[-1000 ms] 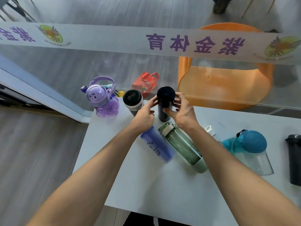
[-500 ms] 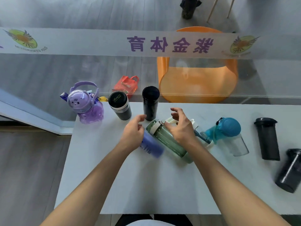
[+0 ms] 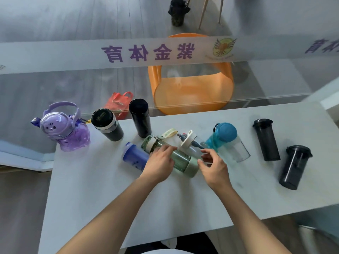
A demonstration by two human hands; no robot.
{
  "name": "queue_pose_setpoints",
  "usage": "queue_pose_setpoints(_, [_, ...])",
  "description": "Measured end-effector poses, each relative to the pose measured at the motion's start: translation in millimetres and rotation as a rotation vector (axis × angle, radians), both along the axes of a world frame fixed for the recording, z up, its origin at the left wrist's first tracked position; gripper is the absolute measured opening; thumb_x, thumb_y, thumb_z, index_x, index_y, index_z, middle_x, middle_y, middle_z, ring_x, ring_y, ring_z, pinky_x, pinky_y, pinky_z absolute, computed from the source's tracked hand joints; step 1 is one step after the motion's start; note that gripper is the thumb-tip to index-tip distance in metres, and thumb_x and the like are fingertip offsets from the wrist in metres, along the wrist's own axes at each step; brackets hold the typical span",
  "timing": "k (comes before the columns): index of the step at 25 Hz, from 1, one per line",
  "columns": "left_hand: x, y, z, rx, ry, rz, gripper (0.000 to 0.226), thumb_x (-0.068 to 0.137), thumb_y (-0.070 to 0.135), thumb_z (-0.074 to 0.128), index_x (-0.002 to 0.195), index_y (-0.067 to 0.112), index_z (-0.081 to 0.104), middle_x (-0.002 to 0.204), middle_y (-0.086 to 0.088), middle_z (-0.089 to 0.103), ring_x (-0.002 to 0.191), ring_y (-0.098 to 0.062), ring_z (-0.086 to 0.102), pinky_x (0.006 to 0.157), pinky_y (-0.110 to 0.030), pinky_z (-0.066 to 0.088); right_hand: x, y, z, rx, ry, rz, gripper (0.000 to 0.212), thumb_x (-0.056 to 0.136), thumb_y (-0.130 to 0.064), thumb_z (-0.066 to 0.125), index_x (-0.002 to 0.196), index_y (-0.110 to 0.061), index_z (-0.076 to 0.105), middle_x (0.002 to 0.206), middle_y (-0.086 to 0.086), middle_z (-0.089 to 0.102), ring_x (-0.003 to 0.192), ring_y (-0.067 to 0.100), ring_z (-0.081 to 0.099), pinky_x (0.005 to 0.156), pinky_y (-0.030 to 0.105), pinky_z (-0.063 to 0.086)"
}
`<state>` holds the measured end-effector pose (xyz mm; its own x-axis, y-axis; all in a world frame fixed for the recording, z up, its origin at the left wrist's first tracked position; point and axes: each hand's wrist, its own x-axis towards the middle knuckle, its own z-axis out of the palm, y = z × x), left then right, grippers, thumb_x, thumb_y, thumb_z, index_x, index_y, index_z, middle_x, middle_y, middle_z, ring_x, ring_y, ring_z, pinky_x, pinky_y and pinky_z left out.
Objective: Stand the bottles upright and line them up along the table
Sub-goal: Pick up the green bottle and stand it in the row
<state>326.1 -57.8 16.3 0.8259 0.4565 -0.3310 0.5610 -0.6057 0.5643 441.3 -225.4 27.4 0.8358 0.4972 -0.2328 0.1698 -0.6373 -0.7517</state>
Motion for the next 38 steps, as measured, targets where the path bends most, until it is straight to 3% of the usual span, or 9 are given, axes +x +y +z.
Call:
queue_pose_setpoints(5, [-0.7,-26.7,-18.0,0.093,0.258,-0.048,0.067,0.094,0.023,0.043,0.155,0.029,0.017,0.167,-0.003,0.005,0.153,-0.026,0.007,0.121,-0.044,0.013,9.7,0.1,-10.4,0.000,0.061,0.174,0.029,0.089,-0.020,0.070,0.117,-0.024,0.064,0.108,-0.006,0.068,0.099,0.007,0.062,0.092,0.025,0.051])
queue_pose_setpoints(12, [-3.3,-59.0,-20.2,0.061,0.251,0.056,0.070,0.096,0.028,0.045,0.157,0.023,0.013,0.167,0.006,-0.004,0.153,-0.018,0.008,0.121,-0.040,0.020,37.9,16.6,-28.8,-0.150,0.038,0.471,0.036,0.095,-0.029,0.058,0.131,-0.024,0.057,0.129,-0.004,0.061,0.116,0.013,0.058,0.100,0.030,0.048])
queue_pose_setpoints(16, [-1.4,-65.1,-18.8,0.001,0.132,0.215,0.060,0.096,0.019,0.045,0.153,0.024,0.027,0.166,0.002,0.014,0.149,-0.022,0.020,0.120,-0.036,0.021,37.5,29.4,-41.2,-0.282,0.051,0.628,0.046,0.096,-0.031,0.054,0.140,-0.020,0.047,0.136,0.003,0.055,0.127,0.023,0.052,0.104,0.036,0.045])
queue_pose_setpoints(20, [-7.3,-47.8,-15.7,0.069,0.118,0.402,0.057,0.094,0.021,0.046,0.150,0.023,0.033,0.160,-0.003,0.029,0.144,-0.025,0.029,0.118,-0.037,0.026,29.6,59.6,-47.7,-0.332,-0.007,0.720,0.052,0.094,-0.036,0.059,0.141,-0.017,0.044,0.137,0.007,0.053,0.128,0.027,0.050,0.105,0.036,0.040])
queue_pose_setpoints(24, [-24.3,-40.5,-26.8,0.089,0.234,0.348,0.057,0.096,0.025,0.044,0.152,0.022,0.030,0.159,-0.001,0.032,0.149,-0.024,0.021,0.120,-0.037,0.019,16.9,94.0,-62.8,-0.376,-0.041,0.732,0.065,0.086,-0.045,0.067,0.138,-0.016,0.041,0.133,0.010,0.055,0.125,0.031,0.050,0.104,0.041,0.043])
queue_pose_setpoints(29, [-36.6,-40.7,-32.5,0.084,0.221,0.336,0.054,0.095,0.024,0.043,0.149,0.024,0.035,0.159,0.004,0.032,0.151,-0.022,0.018,0.119,-0.037,0.020,11.5,109.8,-73.0,-0.419,-0.065,0.722,0.075,0.079,-0.048,0.075,0.136,-0.013,0.043,0.132,0.013,0.053,0.124,0.034,0.051,0.104,0.040,0.043])
queue_pose_setpoints(35, [-45.9,-36.9,-21.7,0.057,0.170,0.425,0.049,0.097,0.030,0.045,0.146,0.022,0.040,0.148,-0.001,0.047,0.138,-0.022,0.036,0.115,-0.036,0.027,3.2,76.8,-63.2,-0.299,0.059,0.594,0.073,0.069,-0.040,0.079,0.131,-0.018,0.046,0.131,0.006,0.052,0.123,0.026,0.051,0.097,0.036,0.046])
queue_pose_setpoints(38, [-37.2,-35.5,-7.6,-0.099,0.030,0.563,0.052,0.097,0.036,0.052,0.146,0.021,0.042,0.143,-0.001,0.052,0.136,-0.020,0.040,0.114,-0.034,0.030,1.3,65.8,-44.2,-0.115,0.126,0.474,0.072,0.064,-0.041,0.083,0.125,-0.026,0.047,0.120,-0.006,0.054,0.110,0.014,0.055,0.085,0.030,0.047])
